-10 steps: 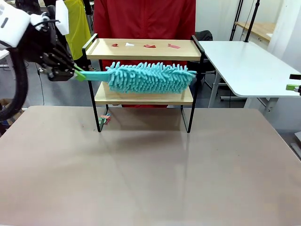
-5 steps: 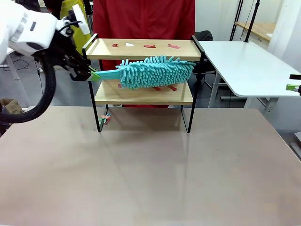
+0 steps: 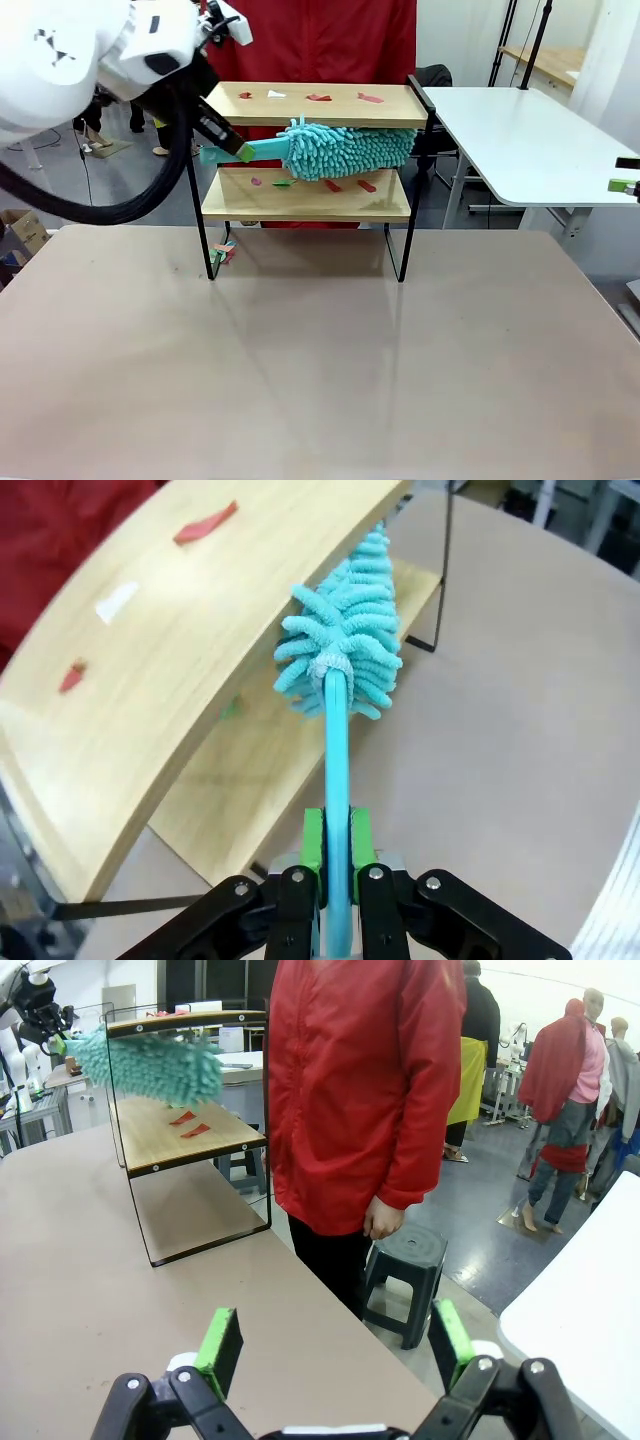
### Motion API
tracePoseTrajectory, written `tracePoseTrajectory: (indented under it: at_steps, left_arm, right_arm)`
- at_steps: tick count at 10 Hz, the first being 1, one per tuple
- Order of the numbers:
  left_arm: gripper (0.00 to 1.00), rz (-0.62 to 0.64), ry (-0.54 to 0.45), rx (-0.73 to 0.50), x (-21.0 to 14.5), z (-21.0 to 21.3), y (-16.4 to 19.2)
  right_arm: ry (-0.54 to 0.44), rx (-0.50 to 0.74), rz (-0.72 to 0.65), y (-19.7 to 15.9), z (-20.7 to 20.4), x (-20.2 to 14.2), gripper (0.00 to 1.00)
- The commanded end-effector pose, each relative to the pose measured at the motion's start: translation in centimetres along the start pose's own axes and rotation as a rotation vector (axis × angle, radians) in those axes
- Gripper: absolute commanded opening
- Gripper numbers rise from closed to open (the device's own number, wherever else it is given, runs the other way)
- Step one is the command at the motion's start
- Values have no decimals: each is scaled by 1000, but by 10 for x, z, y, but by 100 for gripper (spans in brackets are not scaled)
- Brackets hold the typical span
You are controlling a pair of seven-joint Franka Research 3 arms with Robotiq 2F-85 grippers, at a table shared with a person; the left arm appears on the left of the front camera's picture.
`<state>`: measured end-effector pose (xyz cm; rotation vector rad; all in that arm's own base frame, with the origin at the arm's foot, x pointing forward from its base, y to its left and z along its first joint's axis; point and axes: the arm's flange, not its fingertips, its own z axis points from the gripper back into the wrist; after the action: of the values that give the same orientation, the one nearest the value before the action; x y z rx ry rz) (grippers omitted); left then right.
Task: Clean the shelf.
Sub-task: Clean the specific section of the Shelf indicated by the human with the Duster.
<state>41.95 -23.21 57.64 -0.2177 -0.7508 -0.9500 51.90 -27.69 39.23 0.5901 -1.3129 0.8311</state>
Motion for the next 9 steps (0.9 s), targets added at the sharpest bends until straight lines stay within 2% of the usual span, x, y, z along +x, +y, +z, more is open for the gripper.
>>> tracePoseTrajectory:
  at_steps: [1,3,4,5,9]
  left_arm:
    - [13,153,30,35,27,-2,-7]
    - [13,265,52,141,44,-14,-22]
    - [13,303,2,173,59,-24,-31]
    - [13,355,13,216,72,-36,-34]
    - [13,495,-31,292,109,-84,-39]
  right_arm:
    - [12,-2,-9,0,-1,6,100]
    - [12,-2,-9,0,-1,6,100]
    - [12,-2,-9,0,-1,6,100]
    - [12,-2,-9,0,-1,6,100]
    - [12,-2,-9,0,-1,6,100]
